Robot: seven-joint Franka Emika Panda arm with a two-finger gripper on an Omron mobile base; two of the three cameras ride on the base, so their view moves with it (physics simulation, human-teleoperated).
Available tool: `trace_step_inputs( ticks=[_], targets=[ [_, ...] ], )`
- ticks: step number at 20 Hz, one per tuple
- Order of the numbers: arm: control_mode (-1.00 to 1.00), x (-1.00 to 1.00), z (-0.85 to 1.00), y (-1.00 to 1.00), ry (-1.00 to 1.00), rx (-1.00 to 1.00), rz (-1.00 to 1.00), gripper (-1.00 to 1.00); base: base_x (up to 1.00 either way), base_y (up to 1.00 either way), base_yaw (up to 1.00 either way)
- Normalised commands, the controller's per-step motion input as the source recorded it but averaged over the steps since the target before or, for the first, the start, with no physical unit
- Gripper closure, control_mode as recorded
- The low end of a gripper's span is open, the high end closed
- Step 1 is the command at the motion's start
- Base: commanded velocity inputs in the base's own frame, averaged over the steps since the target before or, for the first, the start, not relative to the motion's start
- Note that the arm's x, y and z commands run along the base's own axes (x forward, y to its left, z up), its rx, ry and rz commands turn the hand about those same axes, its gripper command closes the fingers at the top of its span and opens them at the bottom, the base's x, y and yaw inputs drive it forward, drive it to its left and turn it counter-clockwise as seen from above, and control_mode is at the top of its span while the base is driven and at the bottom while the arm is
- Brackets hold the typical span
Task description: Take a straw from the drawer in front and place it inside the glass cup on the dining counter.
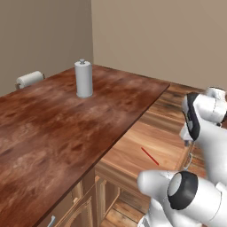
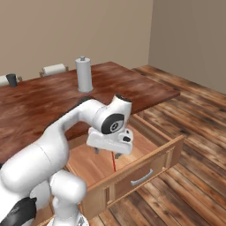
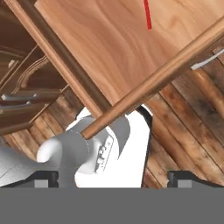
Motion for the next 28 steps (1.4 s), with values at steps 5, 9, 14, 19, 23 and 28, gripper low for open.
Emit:
trace_step_inputs(
  ticks=[5,9,14,19,23,28],
  targets=[
    [-1.0,0.73,-0.24,0.34,0.25,-0.19,0.15,-1.0,0.0,0.0,0.0],
    [-1.0,0.75,-0.36,0.01,0.21,-0.1,0.09,-1.0,0.0,0.0,0.0],
    [-1.0,0.7,-0.38,-0.02,0.15,-0.02,0.06,-1.0,0.0,0.0,0.0],
    [-1.0,0.54,-0.57,0.0,0.15,-0.01,0.05,-1.0,0.0,0.0,0.0],
    [-1.0,0.2,-0.69,0.0,0.02,0.0,0.05,-1.0,0.0,0.0,0.0],
    [-1.0,0.25,-0.59,0.01,-0.02,0.08,0.03,-1.0,0.0,0.0,0.0]
  ],
)
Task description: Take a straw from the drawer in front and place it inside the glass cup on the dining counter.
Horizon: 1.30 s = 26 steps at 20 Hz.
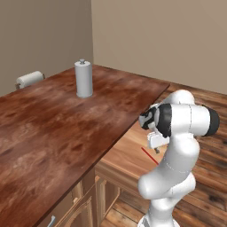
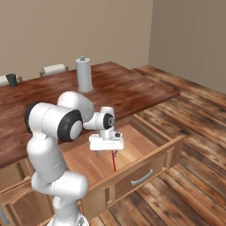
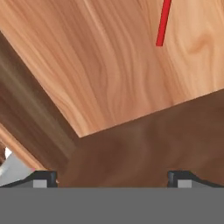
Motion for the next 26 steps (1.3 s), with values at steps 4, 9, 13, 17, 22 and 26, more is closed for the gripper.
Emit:
trace_step_inputs(
  ticks=[4,9,13,17,22,26],
  targets=[
    [-1.0,0.18,-0.47,0.0,-0.11,0.11,0.04,-1.0,0.0,0.0,0.0],
    [-1.0,0.19,-0.48,0.0,-0.15,0.05,0.04,-1.0,0.0,0.0,0.0],
    [-1.0,0.36,-0.41,0.0,-0.14,0.0,0.02,-1.0,0.0,0.0,0.0],
    [-1.0,0.33,-0.42,0.0,-0.1,0.0,0.03,-1.0,0.0,0.0,0.0],
    [-1.0,0.34,-0.41,0.0,-0.05,0.0,0.03,-1.0,0.0,0.0,0.0],
    [-1.0,0.42,-0.51,0.0,0.0,0.0,0.01,-1.0,0.0,0.0,0.0]
  ],
)
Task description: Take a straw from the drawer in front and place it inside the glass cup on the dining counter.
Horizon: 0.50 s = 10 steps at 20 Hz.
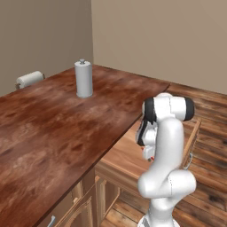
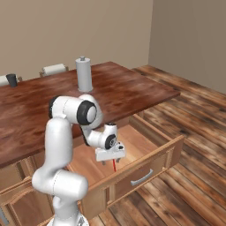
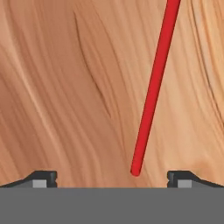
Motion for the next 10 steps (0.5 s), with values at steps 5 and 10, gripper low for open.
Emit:
trace_step_inputs(
  ticks=[5,10],
  targets=[
    [-1.0,0.38,-0.39,0.0,-0.02,0.0,0.0,-1.0,0.0,0.0,0.0],
    [-1.0,0.26,-0.35,0.0,-0.01,0.0,0.0,-1.0,0.0,0.0,0.0]
  ],
)
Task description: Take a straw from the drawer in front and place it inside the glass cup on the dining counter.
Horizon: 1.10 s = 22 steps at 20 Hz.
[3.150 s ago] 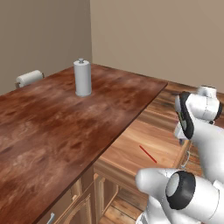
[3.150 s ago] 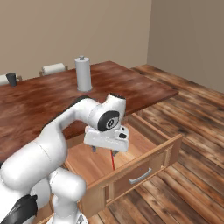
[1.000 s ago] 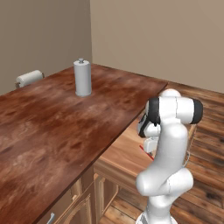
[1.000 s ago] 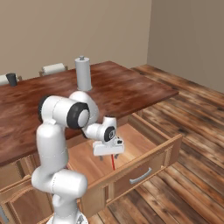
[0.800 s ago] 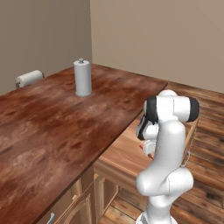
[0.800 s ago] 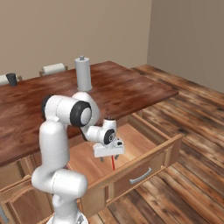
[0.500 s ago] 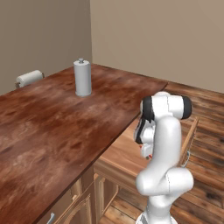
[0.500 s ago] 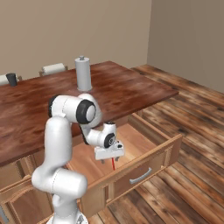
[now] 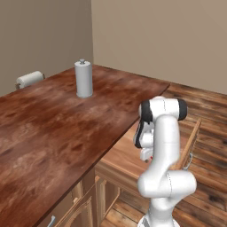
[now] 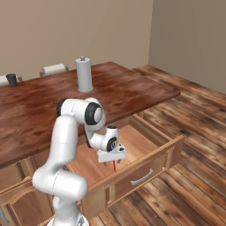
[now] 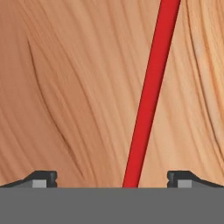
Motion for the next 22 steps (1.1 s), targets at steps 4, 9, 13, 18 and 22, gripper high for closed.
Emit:
trace_step_inputs(
  ticks=[4,9,13,18,22],
  targets=[
    [-1.0,0.19,-0.34,0.0,-0.02,0.0,0.0,-1.0,0.0,0.0,0.0],
    [-1.0,0.24,-0.33,0.0,-0.01,0.0,0.0,-1.0,0.0,0.0,0.0],
    [-1.0,0.11,-0.37,0.0,-0.01,0.0,0.0,-1.0,0.0,0.0,0.0],
    [-1.0,-0.04,-0.51,0.0,0.0,0.0,0.0,1.0,0.0,0.0,0.0],
    [-1.0,-0.24,-0.42,0.0,0.0,0.0,0.0,1.0,0.0,0.0,0.0]
  ],
)
